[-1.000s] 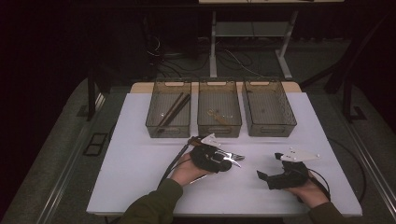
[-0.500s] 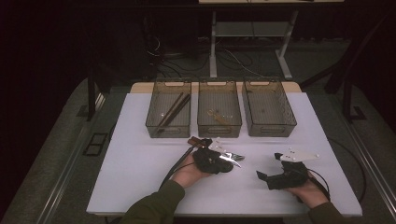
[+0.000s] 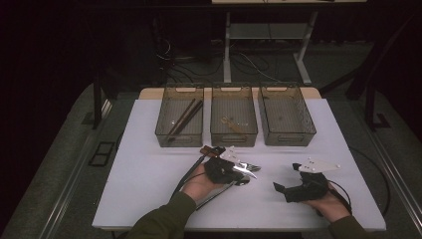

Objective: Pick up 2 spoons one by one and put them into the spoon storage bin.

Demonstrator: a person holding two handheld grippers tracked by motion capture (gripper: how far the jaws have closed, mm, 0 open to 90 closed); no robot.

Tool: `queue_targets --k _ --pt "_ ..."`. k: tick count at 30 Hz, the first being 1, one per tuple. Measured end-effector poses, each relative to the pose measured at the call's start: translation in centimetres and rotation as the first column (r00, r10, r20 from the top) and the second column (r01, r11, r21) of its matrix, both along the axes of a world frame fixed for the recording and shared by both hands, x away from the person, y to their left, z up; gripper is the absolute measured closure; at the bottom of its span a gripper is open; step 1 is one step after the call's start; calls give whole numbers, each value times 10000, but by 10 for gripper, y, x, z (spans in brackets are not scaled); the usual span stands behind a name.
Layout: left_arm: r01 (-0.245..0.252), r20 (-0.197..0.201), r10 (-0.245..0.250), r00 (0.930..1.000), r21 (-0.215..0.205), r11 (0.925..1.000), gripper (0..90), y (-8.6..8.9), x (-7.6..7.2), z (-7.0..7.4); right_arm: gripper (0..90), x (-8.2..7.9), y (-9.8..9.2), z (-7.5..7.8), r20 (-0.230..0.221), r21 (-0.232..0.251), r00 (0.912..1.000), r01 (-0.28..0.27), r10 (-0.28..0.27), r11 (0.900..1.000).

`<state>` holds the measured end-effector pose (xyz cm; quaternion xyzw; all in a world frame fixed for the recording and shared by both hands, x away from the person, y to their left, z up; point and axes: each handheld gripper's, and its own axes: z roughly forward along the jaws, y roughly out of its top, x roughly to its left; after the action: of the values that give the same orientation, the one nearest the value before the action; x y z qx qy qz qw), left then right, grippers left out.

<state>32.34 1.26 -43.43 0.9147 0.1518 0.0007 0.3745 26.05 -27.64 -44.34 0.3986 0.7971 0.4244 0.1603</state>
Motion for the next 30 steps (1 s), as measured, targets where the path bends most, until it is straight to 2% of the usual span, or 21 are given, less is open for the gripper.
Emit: queue_targets --k 5,16,22,30 --pt "-67 -154 63 9999 -233 9997 890 -1 -2 2 5 0 0 0 -1 6 10000 -18 18 10000" --pt "-465 77 469 9989 -494 9977 890 15 1 17 5 -1 0 1 33 32 10000 -36 35 10000" --pt "-833 209 856 9961 -922 9922 890 27 4 28 5 -1 -1 1 41 12 10000 -91 91 10000" --pt "-1324 595 1412 9882 -1328 9823 889 40 15 44 5 0 -1 1 54 33 10000 -30 30 10000"
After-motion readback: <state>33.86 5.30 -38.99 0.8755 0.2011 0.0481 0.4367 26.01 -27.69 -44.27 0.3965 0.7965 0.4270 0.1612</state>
